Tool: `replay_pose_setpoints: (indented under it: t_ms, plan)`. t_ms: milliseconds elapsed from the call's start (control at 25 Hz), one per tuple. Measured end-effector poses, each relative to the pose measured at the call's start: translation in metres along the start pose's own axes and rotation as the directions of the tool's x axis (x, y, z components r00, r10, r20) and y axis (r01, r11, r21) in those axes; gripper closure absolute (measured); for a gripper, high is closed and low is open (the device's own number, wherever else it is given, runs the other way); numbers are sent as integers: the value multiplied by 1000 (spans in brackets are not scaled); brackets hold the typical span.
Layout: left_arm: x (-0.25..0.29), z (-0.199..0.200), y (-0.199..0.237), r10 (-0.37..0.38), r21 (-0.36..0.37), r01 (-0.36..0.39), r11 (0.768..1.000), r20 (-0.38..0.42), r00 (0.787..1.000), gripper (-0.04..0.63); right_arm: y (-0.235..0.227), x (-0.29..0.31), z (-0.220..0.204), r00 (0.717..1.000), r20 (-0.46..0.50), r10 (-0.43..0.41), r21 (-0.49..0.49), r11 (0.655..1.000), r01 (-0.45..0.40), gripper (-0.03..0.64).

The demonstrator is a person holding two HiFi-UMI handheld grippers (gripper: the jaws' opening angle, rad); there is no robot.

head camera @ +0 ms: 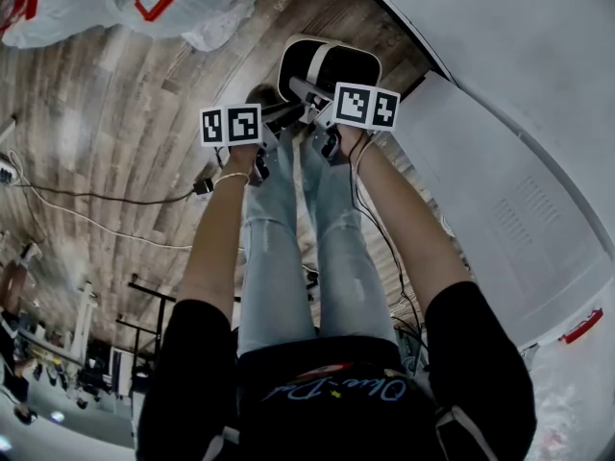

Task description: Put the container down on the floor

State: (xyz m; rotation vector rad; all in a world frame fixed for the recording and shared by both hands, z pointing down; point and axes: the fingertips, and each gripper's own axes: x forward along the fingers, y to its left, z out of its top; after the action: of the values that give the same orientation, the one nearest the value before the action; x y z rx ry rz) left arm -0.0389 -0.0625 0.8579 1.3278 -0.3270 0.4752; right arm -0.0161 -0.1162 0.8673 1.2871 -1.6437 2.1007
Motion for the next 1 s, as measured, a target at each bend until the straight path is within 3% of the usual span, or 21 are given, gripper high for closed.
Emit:
replay_pose_setpoints:
  t_ms: [320,800,1000]
  plan:
    - [-4,3,8,35,26,-35,999,9,999,491,-1,-4,-5,1000,-4,-9,30,1000,9,428]
    - [-16,20,48,237,104,-237,966,14,971,489,-8,-17,-1,1000,19,13,44,999,-14,433]
    - [-20,12,59,291,103,-288,952,-21,956,486,-7,-20,-2,999,38,19,77,997,-22,529]
